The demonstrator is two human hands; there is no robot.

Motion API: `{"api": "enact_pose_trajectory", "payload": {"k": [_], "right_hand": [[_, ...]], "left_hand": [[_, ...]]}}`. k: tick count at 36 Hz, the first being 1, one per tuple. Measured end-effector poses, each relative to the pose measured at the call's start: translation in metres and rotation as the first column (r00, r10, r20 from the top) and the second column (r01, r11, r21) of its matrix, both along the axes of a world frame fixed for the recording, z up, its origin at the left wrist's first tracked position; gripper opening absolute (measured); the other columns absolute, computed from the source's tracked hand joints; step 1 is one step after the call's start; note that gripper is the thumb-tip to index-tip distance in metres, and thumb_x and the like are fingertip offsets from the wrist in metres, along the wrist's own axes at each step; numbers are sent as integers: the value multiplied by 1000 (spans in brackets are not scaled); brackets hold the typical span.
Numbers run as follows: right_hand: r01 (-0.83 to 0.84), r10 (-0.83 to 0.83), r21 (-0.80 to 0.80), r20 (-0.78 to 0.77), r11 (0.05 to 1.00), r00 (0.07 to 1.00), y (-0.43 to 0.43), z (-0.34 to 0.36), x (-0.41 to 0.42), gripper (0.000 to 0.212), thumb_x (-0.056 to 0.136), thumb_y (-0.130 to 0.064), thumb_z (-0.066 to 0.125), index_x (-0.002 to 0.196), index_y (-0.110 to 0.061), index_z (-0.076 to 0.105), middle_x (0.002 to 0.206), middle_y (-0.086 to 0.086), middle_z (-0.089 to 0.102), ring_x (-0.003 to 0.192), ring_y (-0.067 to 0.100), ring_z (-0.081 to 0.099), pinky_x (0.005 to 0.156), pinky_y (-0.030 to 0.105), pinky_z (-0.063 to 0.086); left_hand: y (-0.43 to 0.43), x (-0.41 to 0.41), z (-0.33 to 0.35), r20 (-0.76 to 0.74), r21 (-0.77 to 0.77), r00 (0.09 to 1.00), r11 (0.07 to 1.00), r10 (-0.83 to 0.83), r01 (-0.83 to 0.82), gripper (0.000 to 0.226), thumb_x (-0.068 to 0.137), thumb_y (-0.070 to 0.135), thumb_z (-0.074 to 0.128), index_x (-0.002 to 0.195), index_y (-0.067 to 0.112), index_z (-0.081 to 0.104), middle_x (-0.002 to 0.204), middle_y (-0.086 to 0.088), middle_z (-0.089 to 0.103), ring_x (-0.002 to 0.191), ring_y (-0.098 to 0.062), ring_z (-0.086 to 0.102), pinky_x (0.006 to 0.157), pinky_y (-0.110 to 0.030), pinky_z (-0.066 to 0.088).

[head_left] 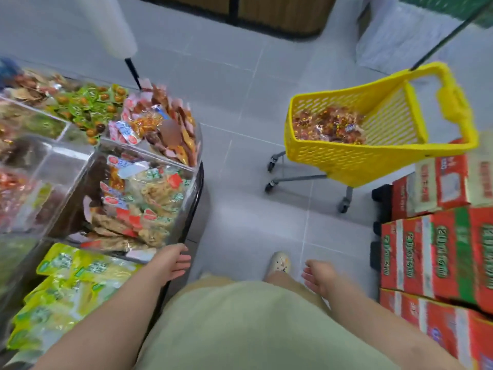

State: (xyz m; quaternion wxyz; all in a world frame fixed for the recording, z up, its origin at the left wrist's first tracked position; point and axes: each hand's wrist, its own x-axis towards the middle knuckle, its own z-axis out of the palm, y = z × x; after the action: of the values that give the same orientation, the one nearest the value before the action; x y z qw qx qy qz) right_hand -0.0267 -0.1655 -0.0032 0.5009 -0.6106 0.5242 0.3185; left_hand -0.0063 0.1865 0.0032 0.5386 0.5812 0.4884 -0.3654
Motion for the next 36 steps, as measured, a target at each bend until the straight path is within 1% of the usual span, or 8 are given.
{"api": "enact_pose_trajectory", "payload": {"k": [3,6,11,15,21,25,30,36], "right_hand": [[52,-53,28,26,998,998,-30,1,12,14,94,-14,49,80,-11,51,76,5,54,68,16,56,60,28,42],[71,-73,28,74,997,995,-63,7,36,15,94,-15,49,80,-11,51,76,4,55,68,14,58,61,27,45],[62,-68,46,156,997,985,-114,17,79,14,94,-17,49,81,-14,51,76,2,55,68,12,58,58,25,44],[74,-82,52,162,996,983,-145,20,96,13,92,-15,46,80,-15,49,73,0,53,65,11,57,59,23,43],[86,-93,80,89,993,992,-170,9,103,11,92,-17,48,82,-15,50,76,0,54,67,13,57,59,25,43],[90,-96,109,51,990,994,-179,0,122,9,92,-17,48,84,-14,51,80,2,55,70,15,58,61,26,43],[135,-142,115,54,984,988,-191,-2,171,12,94,-14,46,82,-12,49,76,3,51,67,15,53,61,26,39],[123,-128,70,73,990,989,-205,4,255,15,95,-12,44,80,-15,47,78,2,51,69,13,53,71,29,41]], "left_hand": [[-25,22,0,29,26,999,999,-40,39,20,97,20,47,112,8,54,111,-12,60,104,-28,56,90,-35,41],[-56,42,2,65,54,996,997,-58,54,18,97,19,47,109,8,54,105,-13,62,90,-26,59,87,-35,42],[-115,71,-2,145,28,989,999,-32,28,17,99,19,44,111,9,51,87,-11,59,74,-23,55,66,-29,41],[-161,90,-2,176,12,984,1000,-15,13,17,101,18,41,113,9,50,85,-11,56,72,-23,52,65,-31,40],[-208,119,0,124,78,986,992,-111,102,21,99,15,46,79,9,52,78,-9,56,66,-21,53,61,-30,41],[-215,145,-6,89,126,981,979,-174,162,17,97,15,49,82,8,54,78,-10,58,64,-22,53,55,-29,41],[-214,200,-14,87,132,975,972,-207,195,17,96,15,50,84,5,56,83,-14,60,68,-26,55,68,-34,46],[-221,291,-16,87,107,969,969,-233,223,20,97,16,47,80,6,53,71,-9,54,55,-20,47,57,-29,38]]}}
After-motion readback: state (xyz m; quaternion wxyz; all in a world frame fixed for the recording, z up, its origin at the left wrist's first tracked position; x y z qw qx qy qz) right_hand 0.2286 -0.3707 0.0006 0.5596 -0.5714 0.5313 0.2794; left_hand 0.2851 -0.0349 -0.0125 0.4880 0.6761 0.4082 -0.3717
